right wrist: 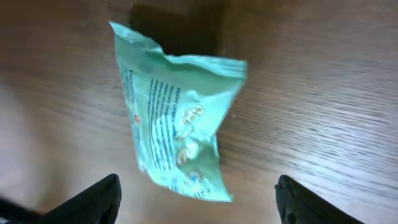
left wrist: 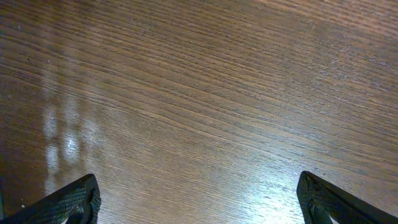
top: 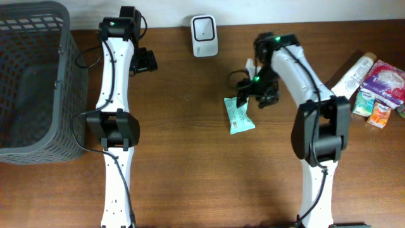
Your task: Scan the item barcode
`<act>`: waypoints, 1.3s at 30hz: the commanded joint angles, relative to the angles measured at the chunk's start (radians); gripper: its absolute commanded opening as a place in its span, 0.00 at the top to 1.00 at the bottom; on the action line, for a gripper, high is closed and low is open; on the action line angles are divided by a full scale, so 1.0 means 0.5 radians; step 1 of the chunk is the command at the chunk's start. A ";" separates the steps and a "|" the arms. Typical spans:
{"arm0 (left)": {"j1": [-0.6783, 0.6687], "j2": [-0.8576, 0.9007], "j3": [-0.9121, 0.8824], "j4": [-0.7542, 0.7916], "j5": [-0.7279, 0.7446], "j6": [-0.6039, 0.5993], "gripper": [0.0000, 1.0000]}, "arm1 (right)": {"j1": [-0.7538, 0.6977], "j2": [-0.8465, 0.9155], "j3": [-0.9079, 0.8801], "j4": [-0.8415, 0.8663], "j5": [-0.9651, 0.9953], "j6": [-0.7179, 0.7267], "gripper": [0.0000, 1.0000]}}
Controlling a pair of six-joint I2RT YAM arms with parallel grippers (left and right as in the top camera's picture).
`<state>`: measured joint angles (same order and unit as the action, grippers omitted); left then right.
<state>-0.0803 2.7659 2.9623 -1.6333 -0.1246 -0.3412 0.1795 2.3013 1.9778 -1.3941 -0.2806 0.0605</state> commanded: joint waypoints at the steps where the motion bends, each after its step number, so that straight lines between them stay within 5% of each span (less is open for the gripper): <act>1: 0.000 -0.068 -0.007 0.002 -0.023 -0.021 0.01 | -0.004 -0.009 -0.120 0.017 0.022 0.053 0.23; 5: 0.000 -0.068 -0.007 0.002 -0.022 -0.021 0.01 | 0.037 -0.009 -0.346 0.227 -0.123 0.053 0.32; 7: 0.000 -0.068 -0.007 0.002 -0.023 -0.021 0.01 | 0.060 -0.009 -0.397 0.347 -0.239 0.054 0.52; 11: 0.000 -0.068 -0.007 0.002 -0.022 -0.021 0.01 | 0.063 -0.010 -0.399 0.758 -0.546 0.401 0.67; 16: 0.000 -0.068 -0.007 0.002 -0.022 -0.021 0.01 | 0.074 -0.010 -0.398 1.260 -1.028 0.578 0.67; 23: 0.001 -0.068 -0.007 0.002 -0.022 -0.021 0.01 | 0.098 -0.011 -0.375 1.257 -1.023 0.563 0.67; 24: 0.000 -0.068 -0.007 0.002 -0.023 -0.021 0.01 | 0.098 -0.011 -0.360 1.244 -0.989 0.564 0.65; 26: 0.001 -0.068 -0.007 0.002 -0.023 -0.021 0.01 | 0.111 -0.011 -0.354 1.249 -0.722 0.719 0.40; 28: 0.000 -0.068 -0.007 0.002 -0.022 -0.021 0.01 | 0.126 -0.009 -0.354 1.258 -0.513 0.831 0.32; 39: 0.001 -0.068 -0.007 0.002 -0.022 -0.021 0.01 | 0.296 -0.007 -0.388 1.622 -0.284 1.006 0.34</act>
<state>-0.0803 2.7659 2.9623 -1.6337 -0.1246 -0.3412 0.3046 2.3013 1.7821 -0.5888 -0.4938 0.5362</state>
